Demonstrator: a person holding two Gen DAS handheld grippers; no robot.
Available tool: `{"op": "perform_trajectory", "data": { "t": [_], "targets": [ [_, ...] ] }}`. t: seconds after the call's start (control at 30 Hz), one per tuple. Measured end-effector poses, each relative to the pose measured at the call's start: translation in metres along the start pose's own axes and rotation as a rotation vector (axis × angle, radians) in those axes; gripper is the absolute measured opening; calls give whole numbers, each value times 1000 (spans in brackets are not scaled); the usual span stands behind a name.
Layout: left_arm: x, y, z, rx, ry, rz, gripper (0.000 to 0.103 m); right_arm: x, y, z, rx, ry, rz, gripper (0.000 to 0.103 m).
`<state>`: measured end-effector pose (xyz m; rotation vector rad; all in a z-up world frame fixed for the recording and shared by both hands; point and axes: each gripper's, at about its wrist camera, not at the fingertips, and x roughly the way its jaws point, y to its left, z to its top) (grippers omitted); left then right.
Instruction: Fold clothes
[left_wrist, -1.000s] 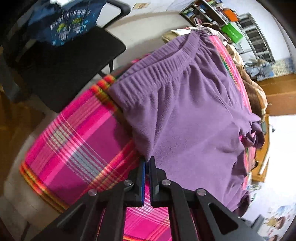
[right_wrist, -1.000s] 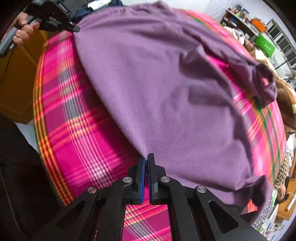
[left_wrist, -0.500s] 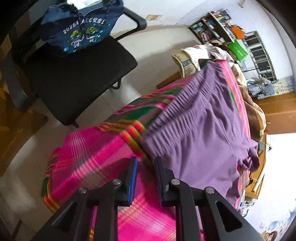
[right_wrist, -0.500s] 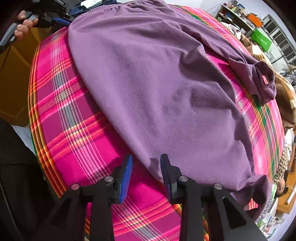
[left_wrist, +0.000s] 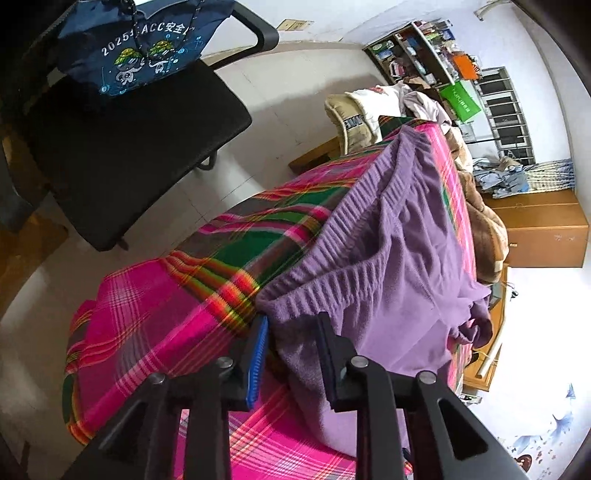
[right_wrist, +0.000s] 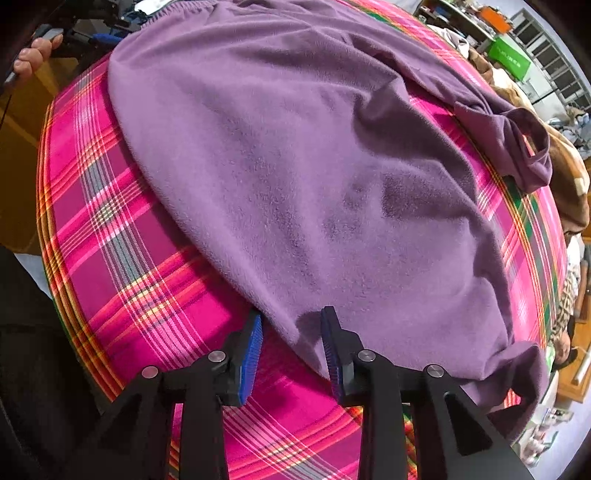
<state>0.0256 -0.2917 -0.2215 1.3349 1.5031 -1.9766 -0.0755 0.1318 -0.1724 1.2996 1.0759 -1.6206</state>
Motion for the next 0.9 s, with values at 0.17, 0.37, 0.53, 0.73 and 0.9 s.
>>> {"op": "perform_trajectory", "data": {
  "t": [0.17, 0.37, 0.53, 0.73, 0.9],
  "targets": [
    [-2, -1, -1, 13, -23, 10, 8, -2, 0, 2, 16, 10, 4, 29],
    [-38, -11, -2, 100, -72, 54, 7, -6, 0, 5, 23, 23, 3, 3],
    [-59, -12, 2, 133, -90, 76, 6, -22, 8, 12, 1, 1, 24, 3],
    [-41, 9, 12, 127, -37, 140, 7, -26, 22, 13, -8, 8, 71, 3],
    [-19, 20, 18, 130, 15, 181, 7, -23, 24, 10, 32, 30, 100, 2]
  ]
}}
